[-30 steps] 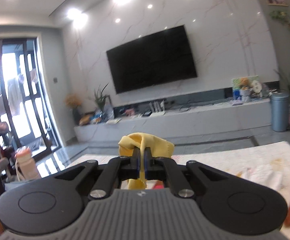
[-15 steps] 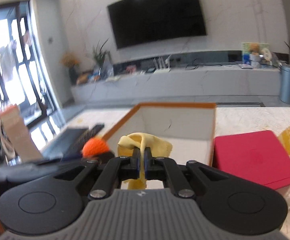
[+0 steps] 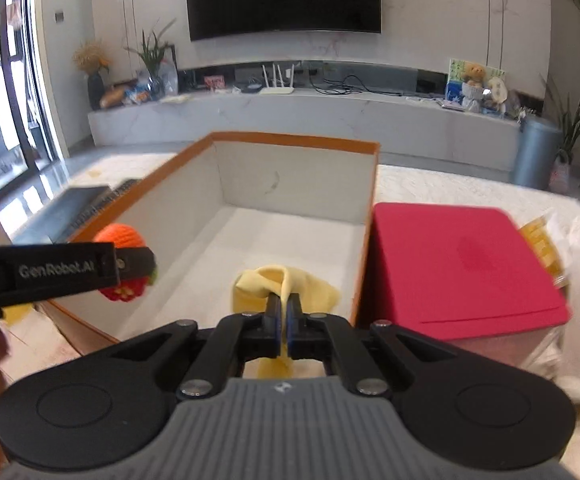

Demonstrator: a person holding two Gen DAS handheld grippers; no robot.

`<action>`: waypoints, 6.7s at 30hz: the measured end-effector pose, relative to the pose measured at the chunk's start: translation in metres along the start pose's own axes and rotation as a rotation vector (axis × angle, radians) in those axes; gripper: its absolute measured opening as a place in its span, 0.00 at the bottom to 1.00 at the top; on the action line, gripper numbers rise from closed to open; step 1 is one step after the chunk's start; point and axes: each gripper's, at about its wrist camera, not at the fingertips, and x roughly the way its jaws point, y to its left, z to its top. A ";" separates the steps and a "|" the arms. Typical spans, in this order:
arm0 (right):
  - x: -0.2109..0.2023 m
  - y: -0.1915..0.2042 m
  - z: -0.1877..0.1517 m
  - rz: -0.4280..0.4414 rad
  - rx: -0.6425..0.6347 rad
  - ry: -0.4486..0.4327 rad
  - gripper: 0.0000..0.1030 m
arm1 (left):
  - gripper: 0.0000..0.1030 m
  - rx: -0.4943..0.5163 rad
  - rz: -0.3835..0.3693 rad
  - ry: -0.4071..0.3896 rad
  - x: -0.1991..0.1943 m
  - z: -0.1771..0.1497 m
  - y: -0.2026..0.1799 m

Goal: Organize soft objects
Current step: 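Carry the crocheted ball and yellow cloth with both tools over the orange shoebox, then open the left tool dropping the ball while the right tool releases the cloth into the box, then move both tools back to the pile of soft items, then grasp the white mesh bag with the left tool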

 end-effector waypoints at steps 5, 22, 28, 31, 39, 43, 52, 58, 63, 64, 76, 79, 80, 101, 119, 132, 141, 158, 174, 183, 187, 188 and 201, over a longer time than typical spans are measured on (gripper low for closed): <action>-0.005 -0.011 0.000 0.008 0.006 0.008 0.00 | 0.48 -0.013 0.014 0.012 0.000 0.001 0.003; -0.038 -0.023 -0.018 0.055 -0.075 0.126 0.00 | 0.48 0.028 0.044 0.068 -0.004 0.000 -0.004; -0.045 -0.024 -0.020 0.066 -0.056 0.115 0.00 | 0.51 0.056 0.063 0.097 -0.004 -0.001 -0.006; -0.042 -0.020 -0.011 0.068 -0.053 0.098 0.00 | 0.59 0.036 0.062 0.106 -0.005 0.001 -0.004; -0.035 0.005 0.006 0.117 -0.053 0.046 0.00 | 0.89 -0.056 -0.045 0.023 -0.036 0.018 0.017; -0.024 0.019 0.010 0.137 -0.047 0.045 0.00 | 0.93 -0.105 0.025 -0.047 -0.048 0.030 0.038; -0.007 0.051 0.004 0.232 -0.051 0.092 0.05 | 0.93 -0.257 0.033 0.005 -0.018 0.028 0.090; -0.002 0.053 -0.001 0.291 -0.004 0.145 0.43 | 0.92 -0.234 -0.092 0.017 -0.007 0.021 0.084; -0.005 0.055 -0.008 0.306 0.023 0.152 0.39 | 0.80 -0.185 -0.106 0.067 0.011 0.013 0.072; -0.006 0.055 -0.009 0.309 0.021 0.152 0.39 | 0.73 -0.176 -0.115 0.075 0.014 0.011 0.071; -0.005 0.051 -0.012 0.351 0.085 0.146 0.27 | 0.68 -0.069 -0.092 0.060 0.021 0.009 0.048; -0.005 0.049 -0.013 0.351 0.085 0.140 0.27 | 0.68 -0.005 -0.059 0.061 0.023 0.009 0.037; -0.006 0.049 -0.013 0.346 0.081 0.137 0.27 | 0.68 0.000 -0.052 0.058 0.024 0.009 0.035; -0.109 -0.063 0.020 0.142 0.178 -0.148 0.35 | 0.81 -0.074 -0.235 -0.093 -0.045 0.035 0.008; -0.156 -0.289 -0.025 -0.354 0.553 -0.260 0.50 | 0.88 0.317 -0.368 -0.057 -0.021 -0.003 -0.211; -0.111 -0.329 -0.068 -0.404 0.606 -0.092 0.57 | 0.88 0.547 -0.347 0.113 0.072 -0.105 -0.303; -0.101 -0.344 -0.080 -0.440 0.635 -0.036 0.58 | 0.88 0.566 -0.244 0.084 0.101 -0.117 -0.320; -0.074 -0.340 -0.089 -0.321 0.657 0.018 0.58 | 0.04 0.630 -0.260 0.014 0.078 -0.132 -0.309; -0.029 -0.302 -0.084 -0.244 0.485 0.188 0.59 | 0.03 0.618 -0.211 0.103 0.037 -0.127 -0.242; -0.023 -0.278 -0.076 -0.191 0.376 0.166 0.67 | 0.22 0.682 -0.185 0.113 0.053 -0.144 -0.238; -0.024 -0.287 -0.080 -0.217 0.421 0.184 0.67 | 0.81 0.772 -0.209 0.028 0.057 -0.155 -0.240; -0.023 -0.291 -0.082 -0.217 0.436 0.188 0.67 | 0.81 0.799 -0.201 0.008 0.060 -0.160 -0.241; -0.013 -0.305 -0.087 -0.219 0.485 0.199 0.73 | 0.86 0.647 -0.252 -0.012 0.080 -0.163 -0.235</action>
